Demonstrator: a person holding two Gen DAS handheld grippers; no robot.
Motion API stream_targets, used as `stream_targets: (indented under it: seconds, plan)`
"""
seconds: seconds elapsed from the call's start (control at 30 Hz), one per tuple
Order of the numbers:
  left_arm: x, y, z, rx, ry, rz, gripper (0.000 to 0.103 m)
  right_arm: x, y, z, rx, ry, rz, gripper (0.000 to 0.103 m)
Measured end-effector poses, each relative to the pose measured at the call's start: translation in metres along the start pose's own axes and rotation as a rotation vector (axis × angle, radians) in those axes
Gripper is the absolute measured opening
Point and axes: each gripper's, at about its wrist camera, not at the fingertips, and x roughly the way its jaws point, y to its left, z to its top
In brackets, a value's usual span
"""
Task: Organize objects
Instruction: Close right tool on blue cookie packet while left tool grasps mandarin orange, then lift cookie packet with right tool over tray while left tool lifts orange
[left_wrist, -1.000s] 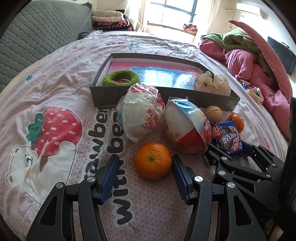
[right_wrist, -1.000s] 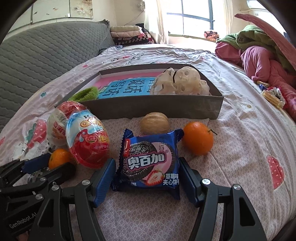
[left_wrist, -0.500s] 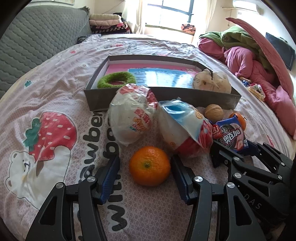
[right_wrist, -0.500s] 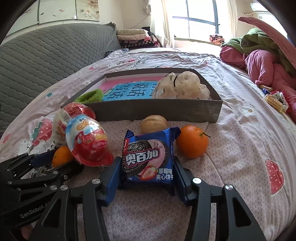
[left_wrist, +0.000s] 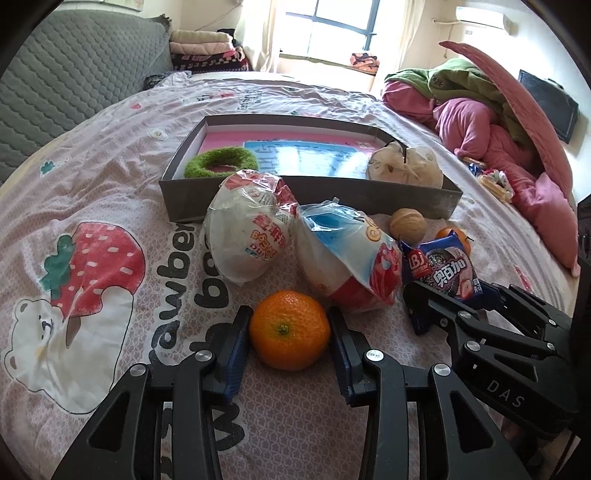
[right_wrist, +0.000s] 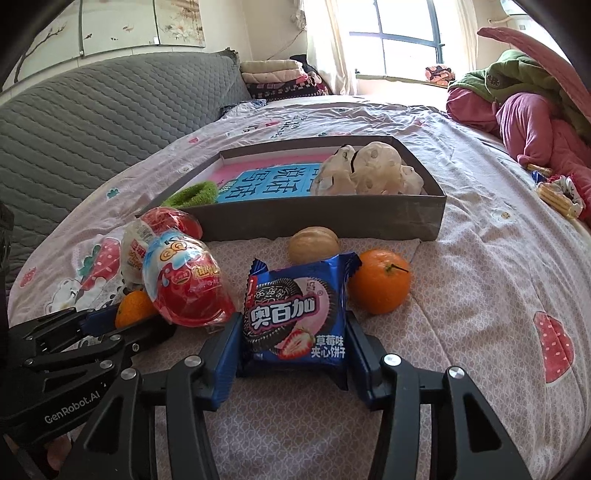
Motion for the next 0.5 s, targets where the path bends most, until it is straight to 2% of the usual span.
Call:
stream_targets:
  seconds: [0.5]
  plan:
    - [-0.019,-0.005,-0.004,0.01,-0.025,0.01,0.041,-0.014,-0.006,0.003,0.015,-0.037,0.023,0.052]
